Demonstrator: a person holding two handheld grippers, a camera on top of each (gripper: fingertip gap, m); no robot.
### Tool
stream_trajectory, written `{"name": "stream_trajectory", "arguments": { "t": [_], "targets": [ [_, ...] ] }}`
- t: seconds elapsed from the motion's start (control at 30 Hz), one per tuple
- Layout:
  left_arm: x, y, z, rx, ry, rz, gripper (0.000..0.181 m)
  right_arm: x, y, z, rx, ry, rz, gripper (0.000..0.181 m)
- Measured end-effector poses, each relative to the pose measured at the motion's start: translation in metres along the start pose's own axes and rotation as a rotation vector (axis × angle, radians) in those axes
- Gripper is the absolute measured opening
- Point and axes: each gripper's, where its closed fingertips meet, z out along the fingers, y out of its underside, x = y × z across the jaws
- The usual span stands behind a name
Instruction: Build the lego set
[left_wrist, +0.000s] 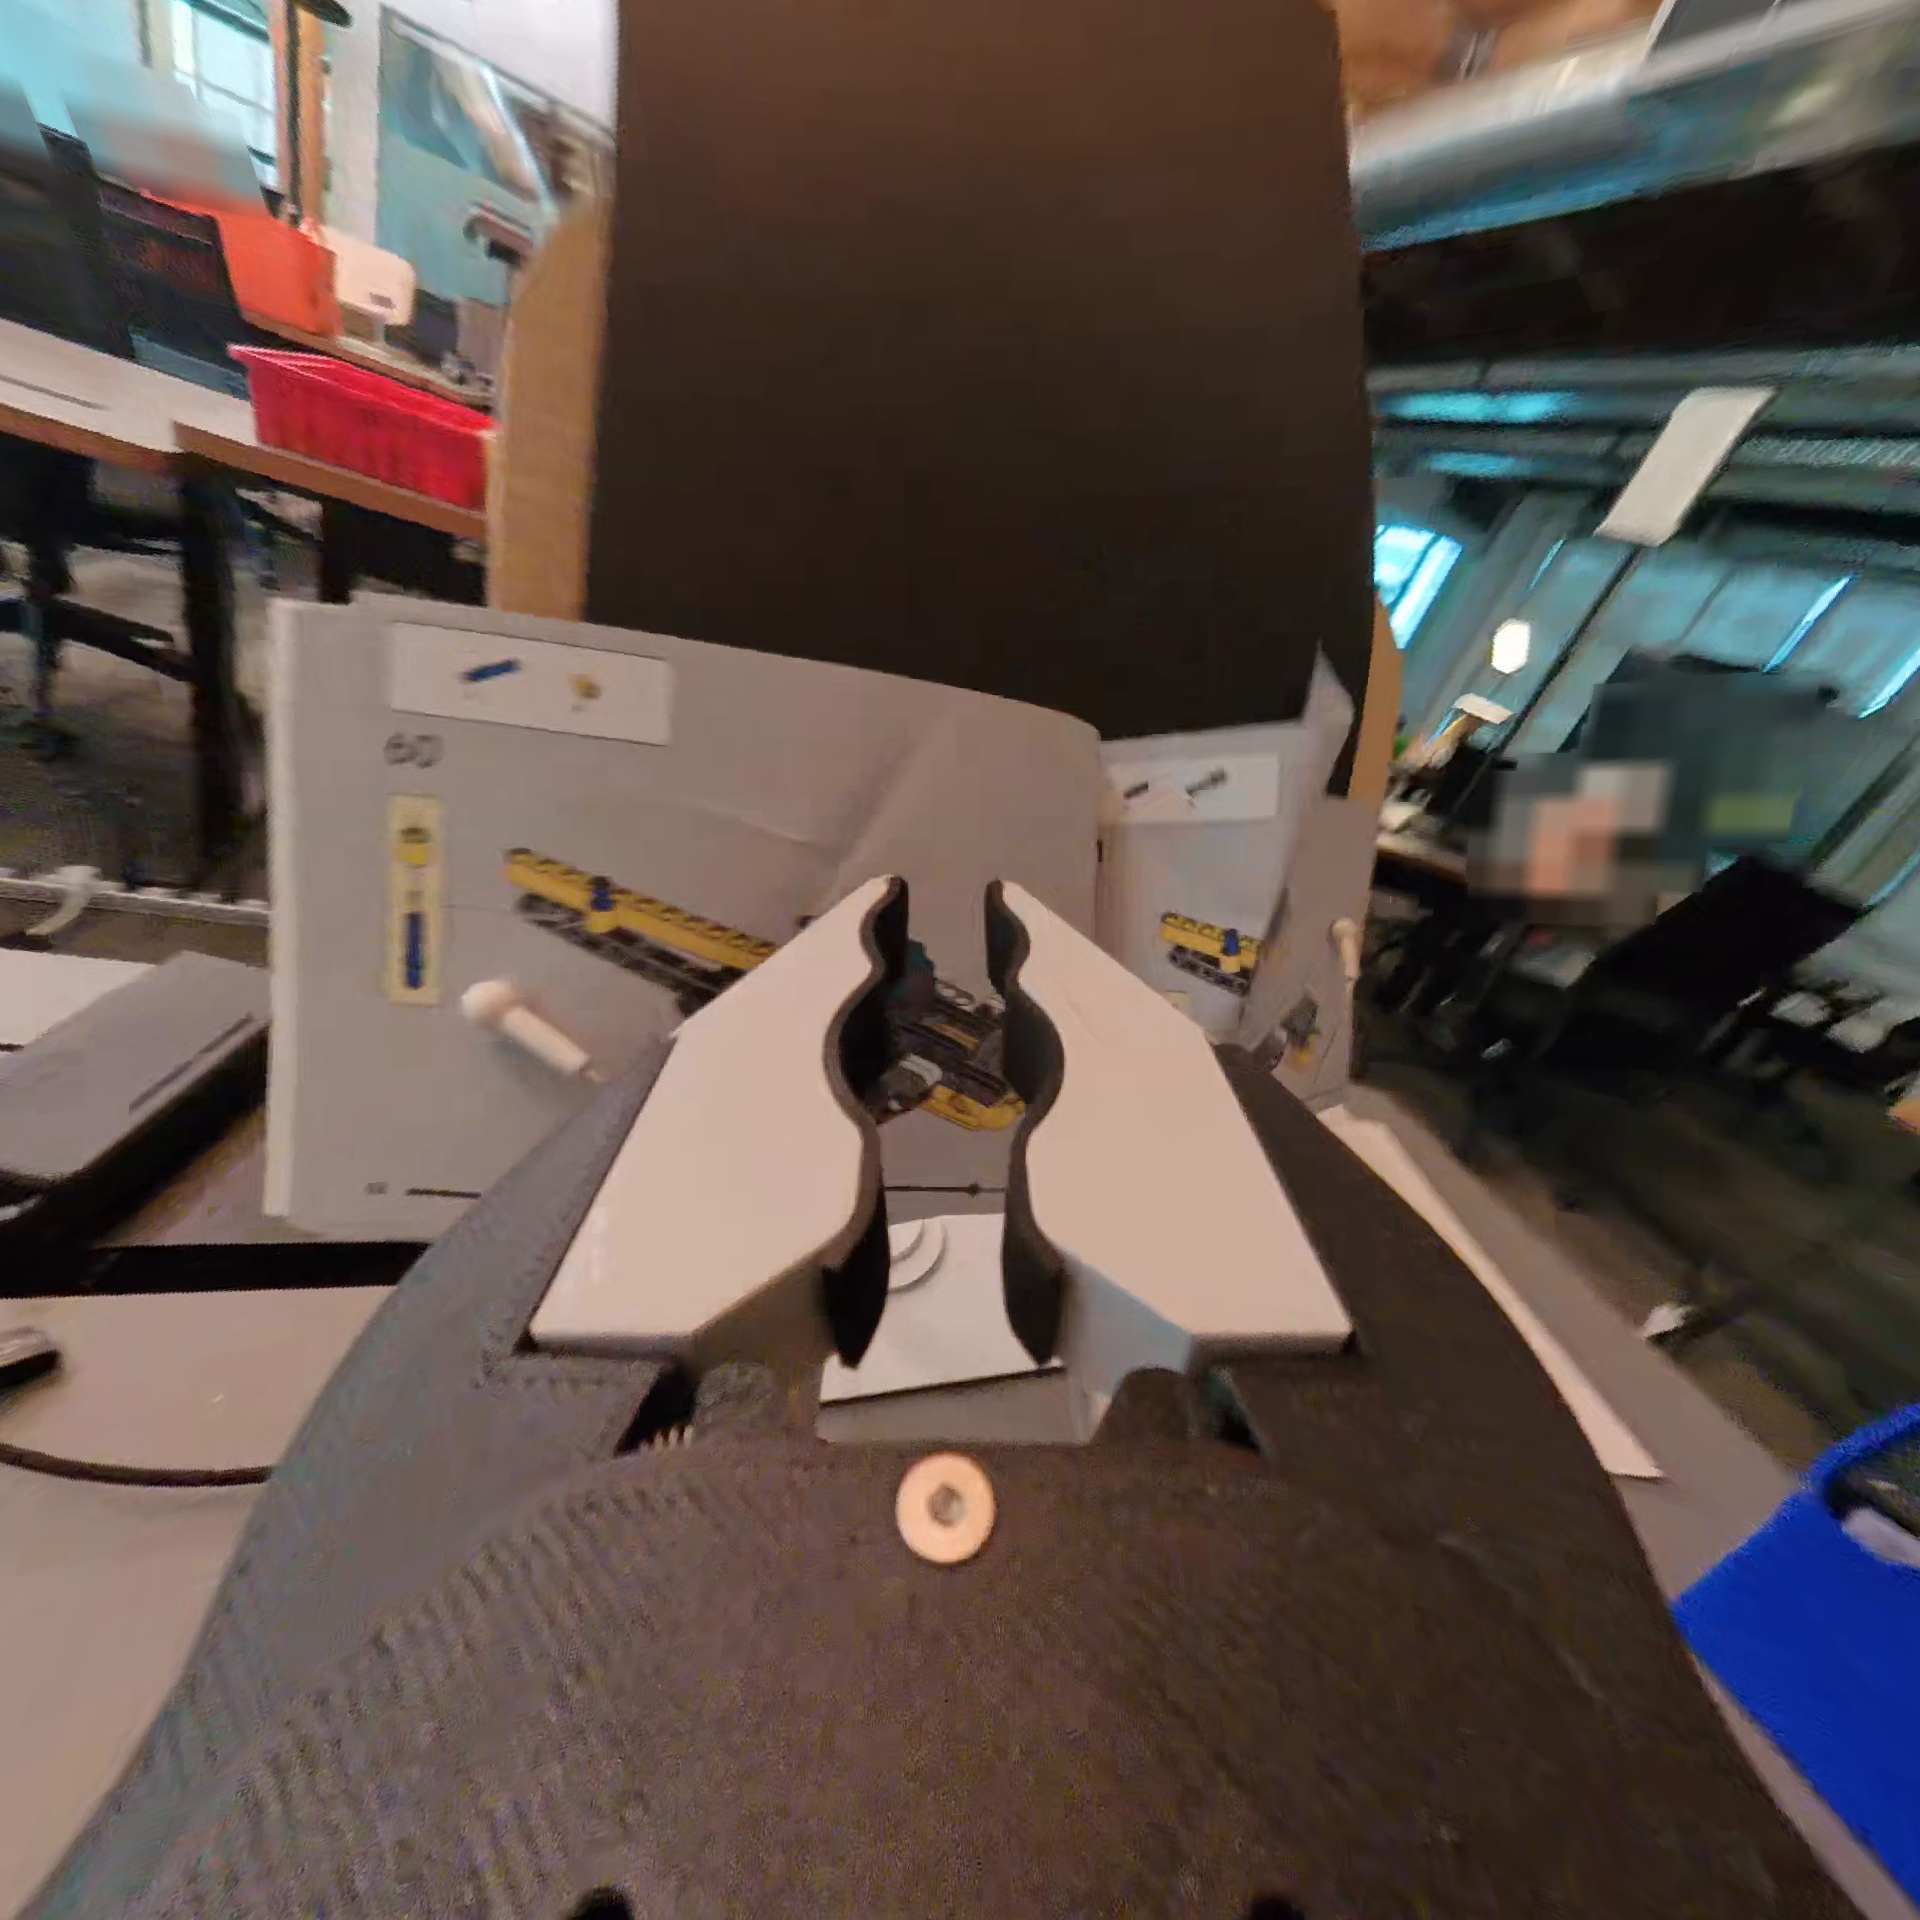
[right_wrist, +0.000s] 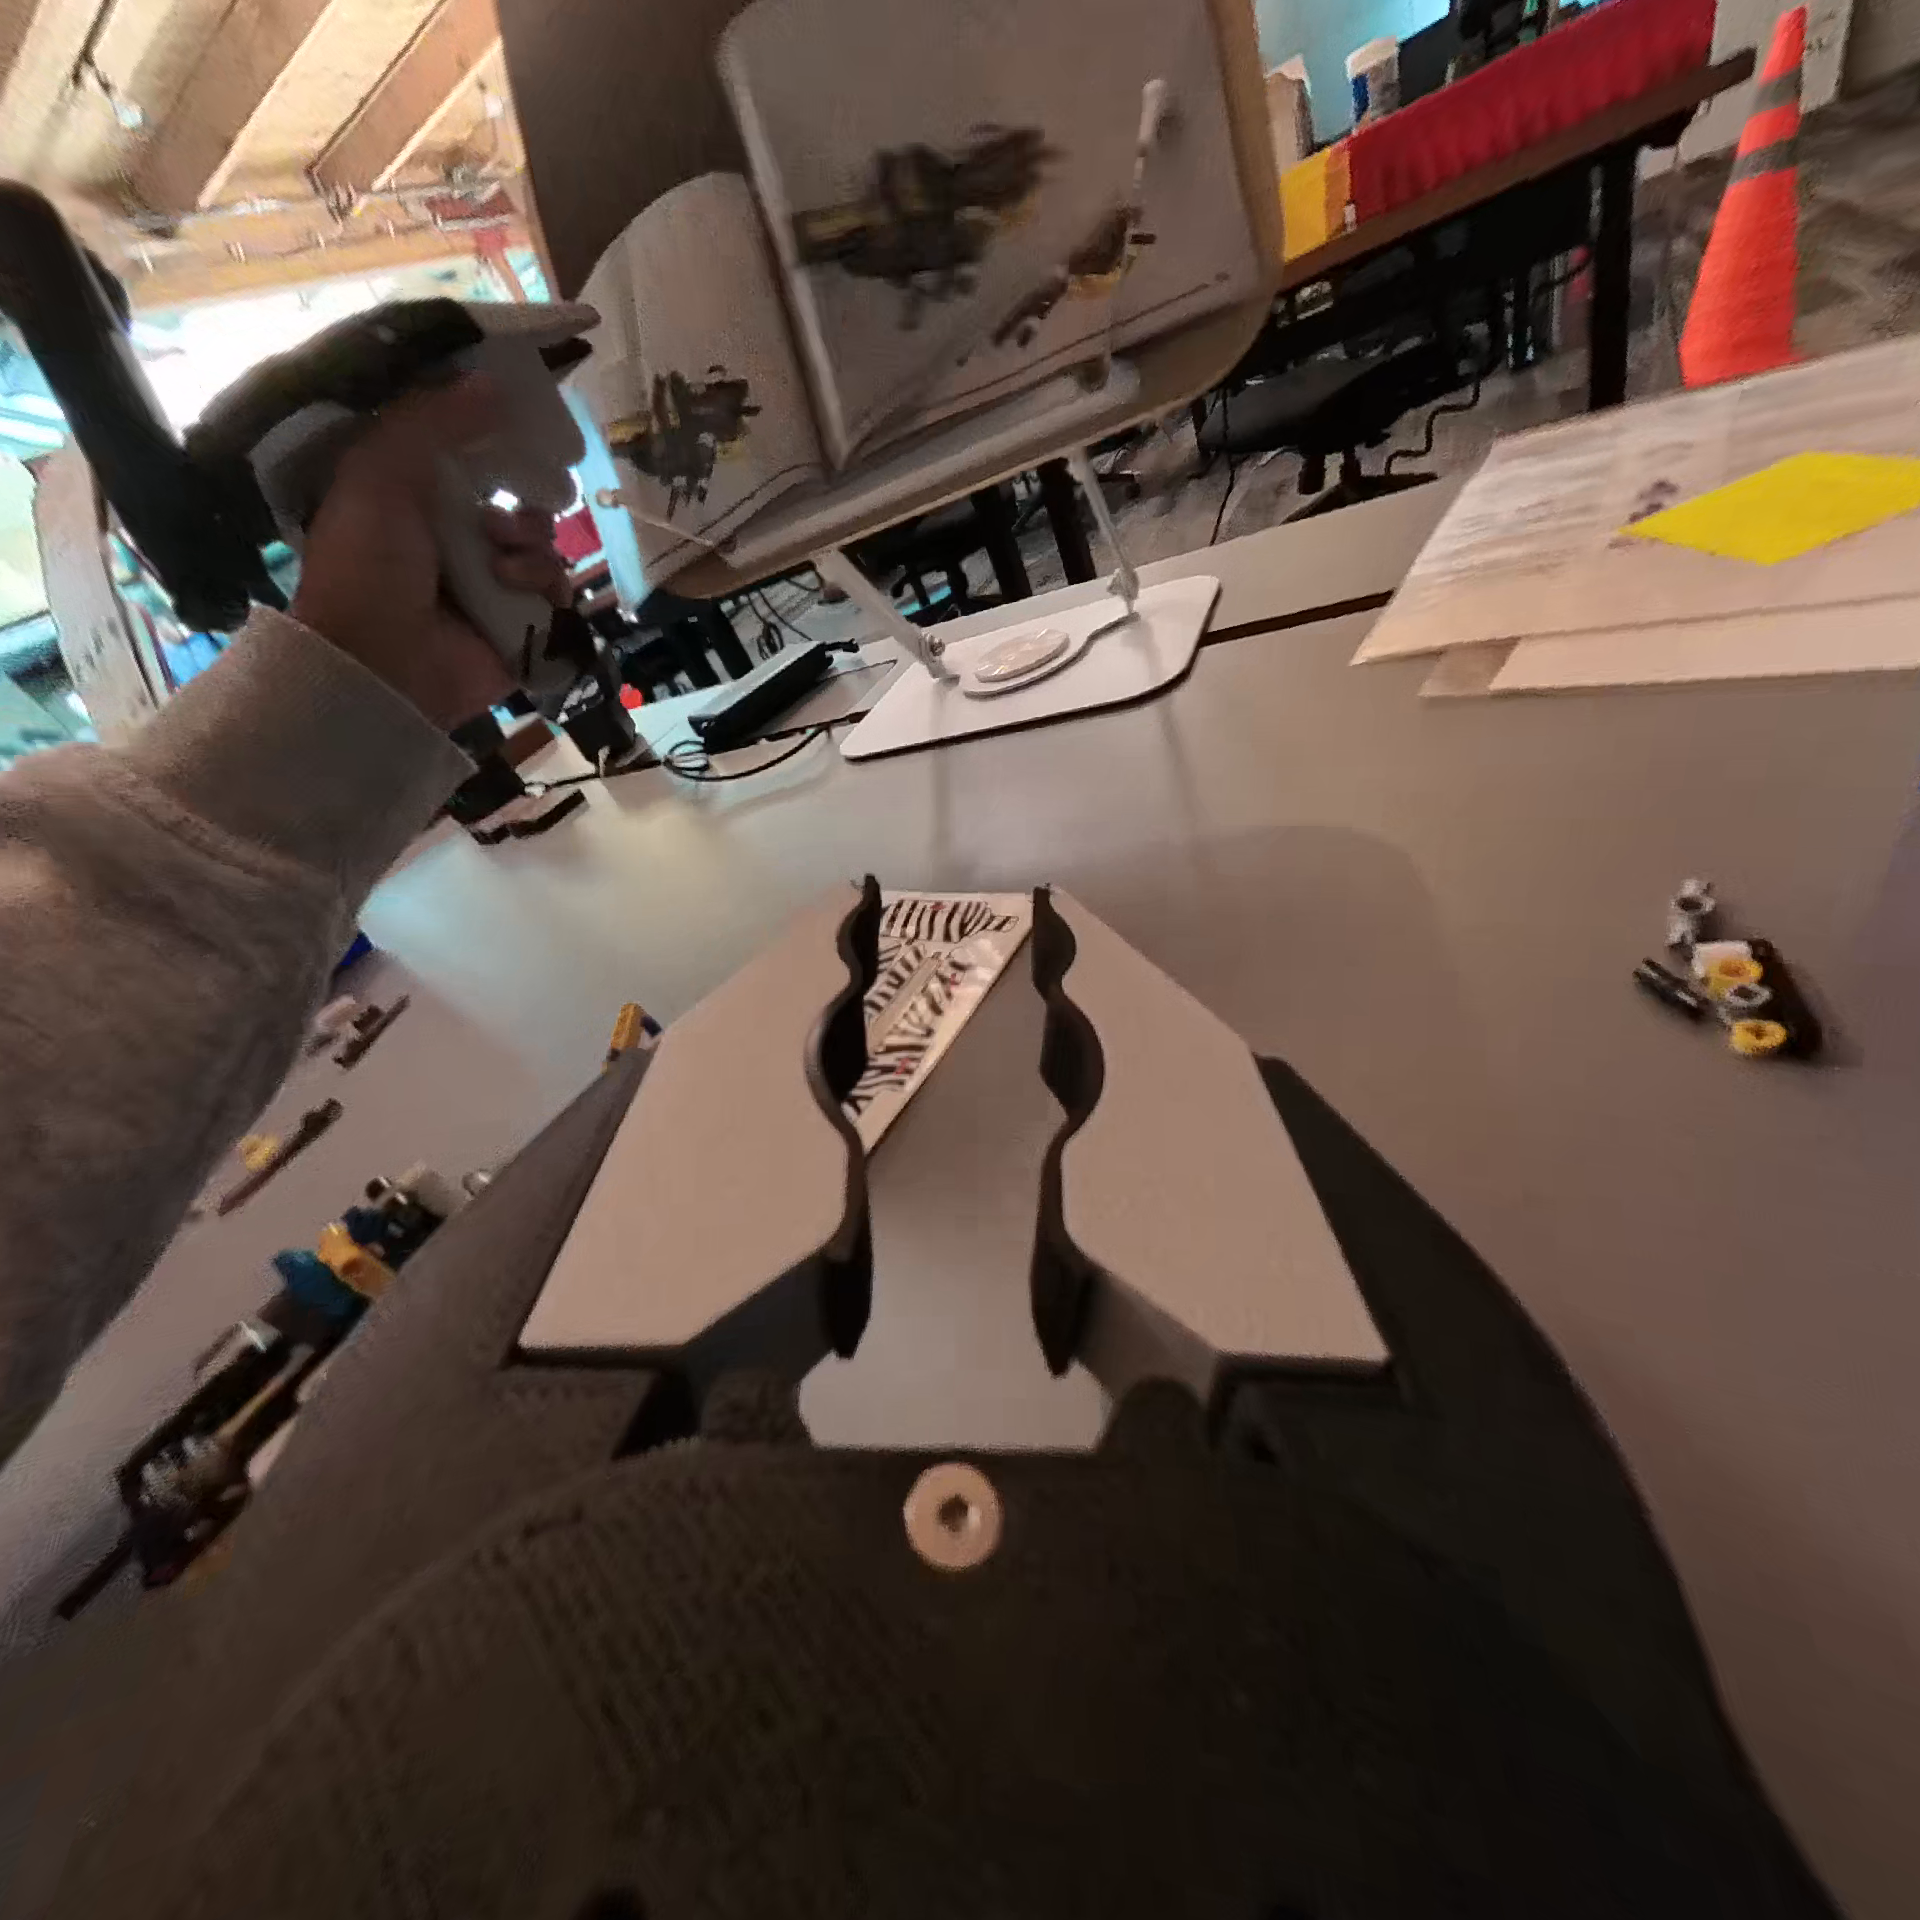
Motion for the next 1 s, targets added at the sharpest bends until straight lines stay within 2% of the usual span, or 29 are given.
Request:
{"name": "stream_trajectory", "arguments": {
  "t": [0.13, 0.2, 0.3, 0.37, 0.47, 0.53, 0.57, 0.63, 0.73, 0.8, 0.83, 0.9, 0.93, 1.0],
  "targets": [
    [-0.027, -0.002, -0.02, 0.04, 0.018, -0.08, 0.012, 0.0, -0.011, 0.014, 0.032, 0.059, -0.215, 0.024],
    [-0.025, 0.005, -0.025, 0.037, 0.062, -0.086, 0.013, -0.001, -0.028, 0.032, 0.056, 0.065, -0.304, 0.024],
    [-0.013, 0.016, -0.029, 0.006, 0.103, 0.001, 0.015, -0.016, -0.06, 0.075, 0.069, 0.011, -0.389, 0.032],
    [-0.008, 0.019, -0.031, -0.001, 0.099, 0.09, 0.015, -0.025, -0.089, 0.105, 0.087, -0.016, -0.47, 0.039],
    [-0.001, 0.021, -0.034, -0.018, 0.11, 0.173, 0.013, -0.039, -0.151, 0.15, 0.176, -0.076, -0.648, 0.044],
    [0.002, 0.026, -0.035, -0.045, 0.133, 0.177, 0.009, -0.05, -0.183, 0.184, 0.156, -0.144, -0.774, 0.046],
    [0.002, 0.028, -0.034, -0.052, 0.14, 0.164, 0.0, -0.058, -0.193, 0.201, 0.126, -0.193, -0.838, 0.047],
    [0.004, 0.033, -0.029, -0.086, 0.172, 0.154, 0.0, -0.074, -0.197, 0.233, 0.001, -0.297, -0.997, 0.055],
    [0.005, 0.04, -0.022, -0.153, 0.2, 0.159, 0.002, -0.086, -0.191, 0.273, -0.207, -0.375, -1.26, 0.046],
    [0.008, 0.043, -0.021, -0.168, 0.225, 0.155, 0.003, -0.074, -0.181, 0.291, -0.401, -0.368, -1.437, 0.04],
    [0.008, 0.044, -0.021, -0.171, 0.227, 0.156, 0.004, -0.064, -0.173, 0.292, -0.55, -0.383, -1.484, 0.037],
    [0.006, 0.048, -0.022, -0.182, 0.222, 0.171, 0.005, -0.056, -0.16, 0.279, -0.783, -0.454, -1.458, 0.031],
    [0.004, 0.049, -0.022, -0.192, 0.218, 0.179, 0.006, -0.058, -0.156, 0.268, -0.862, -0.513, -1.423, 0.013],
    [0.001, 0.051, -0.022, -0.204, 0.221, 0.189, 0.009, -0.069, -0.151, 0.246, -0.963, -0.608, -1.325, 0.011]
  ]
}}
